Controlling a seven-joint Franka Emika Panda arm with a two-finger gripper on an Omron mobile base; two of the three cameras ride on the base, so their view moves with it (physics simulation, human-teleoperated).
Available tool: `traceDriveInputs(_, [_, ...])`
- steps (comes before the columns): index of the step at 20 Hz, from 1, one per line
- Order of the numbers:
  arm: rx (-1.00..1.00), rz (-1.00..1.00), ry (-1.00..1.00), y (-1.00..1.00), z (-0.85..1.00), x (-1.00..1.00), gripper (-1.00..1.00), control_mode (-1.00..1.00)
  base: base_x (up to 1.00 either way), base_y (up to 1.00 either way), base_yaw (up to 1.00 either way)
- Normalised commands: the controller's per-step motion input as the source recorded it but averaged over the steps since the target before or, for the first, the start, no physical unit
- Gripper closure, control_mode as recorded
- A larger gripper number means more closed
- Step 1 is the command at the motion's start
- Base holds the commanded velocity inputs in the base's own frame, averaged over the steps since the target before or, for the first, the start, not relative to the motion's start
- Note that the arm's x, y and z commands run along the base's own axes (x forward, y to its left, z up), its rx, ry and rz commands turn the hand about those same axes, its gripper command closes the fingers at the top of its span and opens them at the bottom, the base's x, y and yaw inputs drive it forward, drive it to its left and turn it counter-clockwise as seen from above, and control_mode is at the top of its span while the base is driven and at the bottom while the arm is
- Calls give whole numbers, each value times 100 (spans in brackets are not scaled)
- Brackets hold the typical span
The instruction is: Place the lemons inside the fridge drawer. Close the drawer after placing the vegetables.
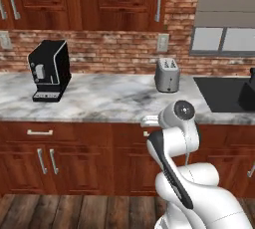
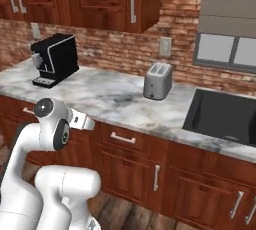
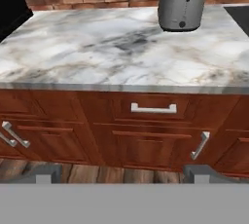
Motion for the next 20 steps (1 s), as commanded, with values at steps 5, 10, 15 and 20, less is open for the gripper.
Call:
traceDriveInputs(5, [0, 0, 0, 0, 0, 0, -100, 100, 0, -100, -9])
traceDriveInputs(10, [0, 0, 0, 0, 0, 0, -100, 100, 0, -100, -9])
traceDriveInputs(15, [0, 0, 0, 0, 0, 0, -100, 100, 0, -100, -8])
traceDriveInputs(20, [0, 0, 0, 0, 0, 0, -100, 100, 0, -100, -7])
